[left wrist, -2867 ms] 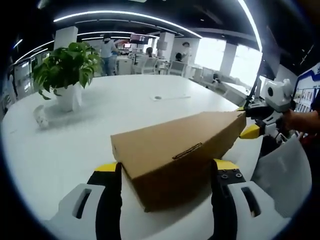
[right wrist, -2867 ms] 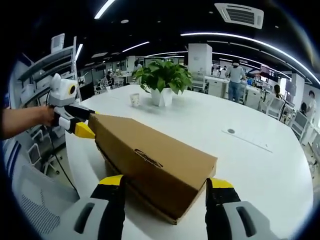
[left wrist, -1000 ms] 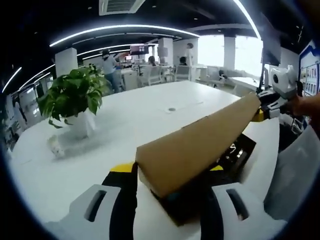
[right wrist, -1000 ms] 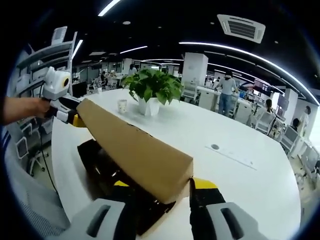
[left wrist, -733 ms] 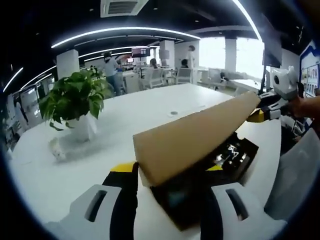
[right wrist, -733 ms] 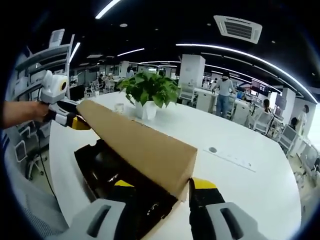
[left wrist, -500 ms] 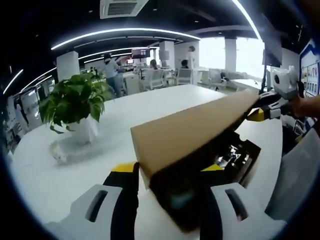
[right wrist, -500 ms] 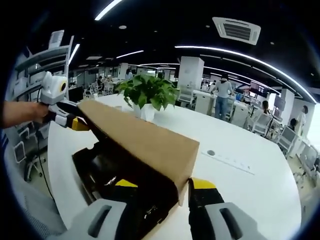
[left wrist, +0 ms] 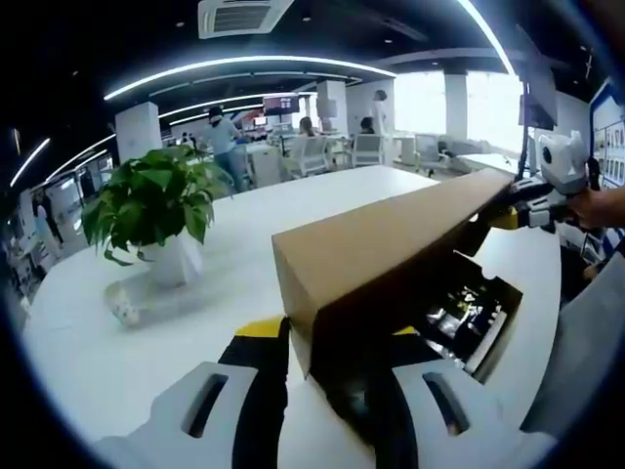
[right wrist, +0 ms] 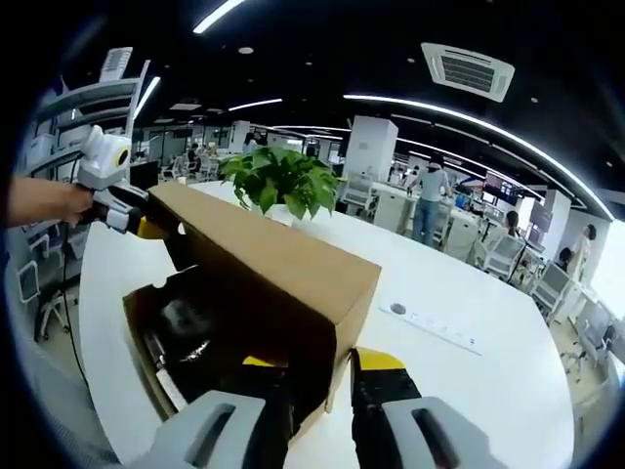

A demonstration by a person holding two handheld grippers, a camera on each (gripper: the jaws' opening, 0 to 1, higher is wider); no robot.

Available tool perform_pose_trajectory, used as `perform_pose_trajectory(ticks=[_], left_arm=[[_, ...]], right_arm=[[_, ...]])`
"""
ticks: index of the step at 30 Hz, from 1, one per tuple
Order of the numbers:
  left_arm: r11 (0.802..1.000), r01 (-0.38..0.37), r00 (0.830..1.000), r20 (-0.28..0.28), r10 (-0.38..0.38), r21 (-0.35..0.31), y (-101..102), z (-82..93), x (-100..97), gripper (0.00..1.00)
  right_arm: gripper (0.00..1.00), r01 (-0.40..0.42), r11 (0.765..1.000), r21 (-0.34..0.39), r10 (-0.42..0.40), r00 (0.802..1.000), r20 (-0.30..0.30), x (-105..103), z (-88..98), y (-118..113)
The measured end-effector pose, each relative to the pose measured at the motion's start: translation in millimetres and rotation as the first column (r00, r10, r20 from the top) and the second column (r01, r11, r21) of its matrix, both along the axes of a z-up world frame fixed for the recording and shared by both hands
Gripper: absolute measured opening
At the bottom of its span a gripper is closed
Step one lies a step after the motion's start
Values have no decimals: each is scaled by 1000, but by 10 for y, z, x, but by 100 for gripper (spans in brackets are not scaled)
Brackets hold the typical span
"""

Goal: Operate the shoe box by opening the lid, removing the specified soft item, and placing it in the target area until the item is outside and the box remains undamaged.

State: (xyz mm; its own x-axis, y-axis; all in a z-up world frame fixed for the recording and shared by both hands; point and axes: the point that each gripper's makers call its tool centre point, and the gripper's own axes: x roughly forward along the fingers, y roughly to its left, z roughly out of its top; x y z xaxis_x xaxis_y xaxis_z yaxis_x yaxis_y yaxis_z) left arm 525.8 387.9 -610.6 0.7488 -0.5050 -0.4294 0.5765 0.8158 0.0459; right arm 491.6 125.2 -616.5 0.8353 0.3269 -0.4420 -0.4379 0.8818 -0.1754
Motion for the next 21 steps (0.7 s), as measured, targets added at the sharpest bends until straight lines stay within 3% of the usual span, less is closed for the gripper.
perform_pose_trajectory(ticks=[4, 7, 17, 21], left_arm=[[1000, -22, 1000, 8, 22, 15, 41, 9, 47, 18], [998, -56, 998, 18, 55, 27, 101, 15, 94, 9], [996, -86, 996, 27, 86, 20, 101, 34, 190, 6], [996, -91, 995, 33, 90, 26, 103, 38, 203, 5]], right_arm=[[5, 26, 999, -18, -26, 999, 20, 72, 10, -81], [3, 31, 999, -10, -30, 999, 22, 99, 15, -98], [2, 41, 999, -19, -40, 999, 37, 163, 29, -105], [3, 44, 999, 9, -45, 998, 36, 188, 32, -115]])
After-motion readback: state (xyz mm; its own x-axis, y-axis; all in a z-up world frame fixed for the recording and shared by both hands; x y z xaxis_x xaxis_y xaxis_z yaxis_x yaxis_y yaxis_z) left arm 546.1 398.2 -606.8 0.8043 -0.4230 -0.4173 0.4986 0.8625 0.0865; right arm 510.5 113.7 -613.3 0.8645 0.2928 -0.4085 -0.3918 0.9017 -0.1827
